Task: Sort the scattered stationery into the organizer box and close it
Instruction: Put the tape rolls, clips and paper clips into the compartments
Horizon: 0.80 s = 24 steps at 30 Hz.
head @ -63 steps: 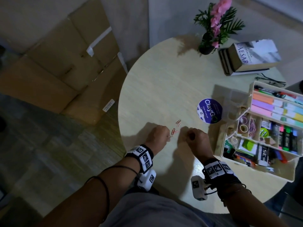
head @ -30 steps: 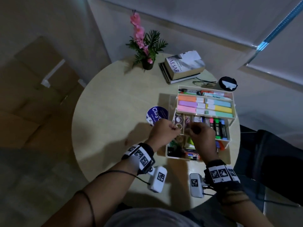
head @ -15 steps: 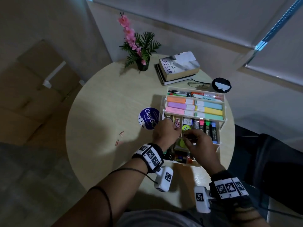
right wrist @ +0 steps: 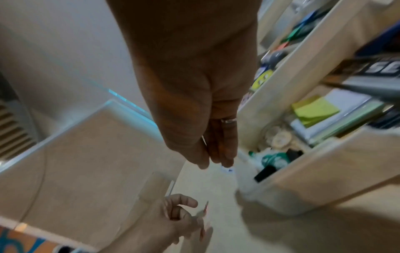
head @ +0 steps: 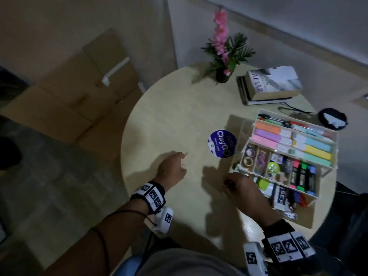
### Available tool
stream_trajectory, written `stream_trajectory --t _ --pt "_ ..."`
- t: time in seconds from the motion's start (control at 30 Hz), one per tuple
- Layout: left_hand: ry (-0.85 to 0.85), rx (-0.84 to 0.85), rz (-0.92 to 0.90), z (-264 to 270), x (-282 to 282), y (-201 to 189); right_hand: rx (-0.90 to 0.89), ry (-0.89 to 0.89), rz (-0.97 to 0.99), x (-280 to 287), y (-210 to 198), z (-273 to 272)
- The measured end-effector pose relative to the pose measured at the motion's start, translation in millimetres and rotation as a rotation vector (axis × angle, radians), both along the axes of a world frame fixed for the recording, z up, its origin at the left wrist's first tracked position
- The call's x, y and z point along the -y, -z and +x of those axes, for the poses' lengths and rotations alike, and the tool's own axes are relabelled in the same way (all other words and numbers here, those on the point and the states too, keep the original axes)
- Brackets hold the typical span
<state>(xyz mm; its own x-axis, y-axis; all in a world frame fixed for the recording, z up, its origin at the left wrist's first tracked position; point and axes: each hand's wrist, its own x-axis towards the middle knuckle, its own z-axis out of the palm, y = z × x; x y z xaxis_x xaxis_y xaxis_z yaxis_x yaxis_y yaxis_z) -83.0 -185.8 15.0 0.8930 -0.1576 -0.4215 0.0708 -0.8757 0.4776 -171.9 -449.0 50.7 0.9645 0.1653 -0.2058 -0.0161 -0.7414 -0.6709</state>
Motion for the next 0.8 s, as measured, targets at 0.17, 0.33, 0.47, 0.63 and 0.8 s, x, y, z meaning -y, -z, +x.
stream_trajectory --t 0.17,0.33,0.47,0.63,0.8 --pt "-0.129 -0.011 -0.061 13 -38 33 -0.118 -0.026 -0.106 -65 34 32" --pt "-0.072 0.04 -0.051 20 -32 45 -0.246 0.011 -0.164 -114 65 62" --pt "0.094 0.053 0.023 20 -41 45 -0.137 -0.009 -0.144 -139 73 74" --pt "0.293 0.095 0.075 21 -49 41 0.0 -0.048 -0.242 -151 87 91" --pt "0.414 0.127 0.11 20 -58 44 0.019 -0.081 -0.302 -146 92 100"
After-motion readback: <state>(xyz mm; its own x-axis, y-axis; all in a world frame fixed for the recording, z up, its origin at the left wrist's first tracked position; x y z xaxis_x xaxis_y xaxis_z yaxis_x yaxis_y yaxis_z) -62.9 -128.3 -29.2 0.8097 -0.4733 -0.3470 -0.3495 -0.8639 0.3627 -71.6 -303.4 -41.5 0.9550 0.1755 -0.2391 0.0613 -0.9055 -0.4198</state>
